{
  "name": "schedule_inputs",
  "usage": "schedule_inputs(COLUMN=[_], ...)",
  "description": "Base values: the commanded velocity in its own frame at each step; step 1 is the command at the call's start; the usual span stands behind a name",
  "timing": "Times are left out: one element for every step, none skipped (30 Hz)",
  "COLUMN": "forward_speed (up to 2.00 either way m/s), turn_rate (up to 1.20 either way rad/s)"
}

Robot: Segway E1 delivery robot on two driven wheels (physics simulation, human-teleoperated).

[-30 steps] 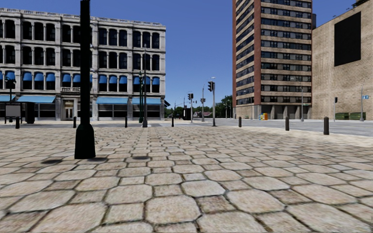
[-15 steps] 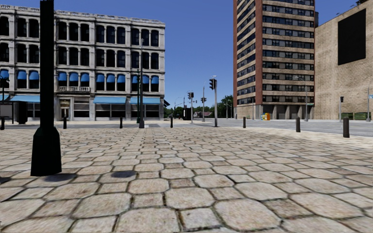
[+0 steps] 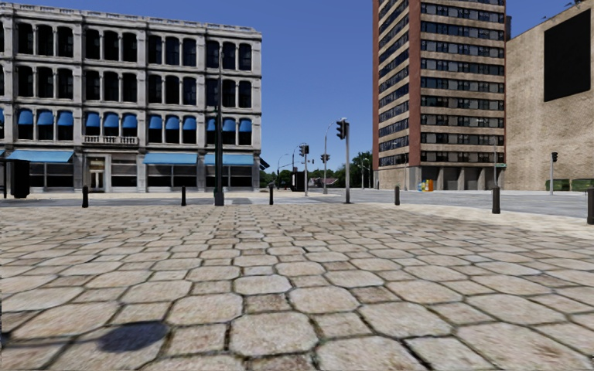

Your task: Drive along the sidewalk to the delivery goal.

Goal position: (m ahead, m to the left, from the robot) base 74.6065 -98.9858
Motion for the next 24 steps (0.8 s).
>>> schedule_inputs(forward_speed=[1.98, 1.98, 1.98, 1.98, 1.98, 1.98, 1.98, 1.98, 1.98, 1.98, 1.98, 1.98, 1.98, 1.98, 1.98, 1.98, 1.98, 1.98, 1.98, 1.98, 1.98, 1.98, 1.98, 1.98], turn_rate=[0.0, 0.0, 0.0, 0.0, 0.0, 0.0, 0.0, 0.0, 0.0, 0.0, 0.0, 0.0, 0.0, 0.0, 0.0, 0.0, 0.0, 0.0, 0.0, 0.0, 0.0, 0.0, 0.0, 0.0])
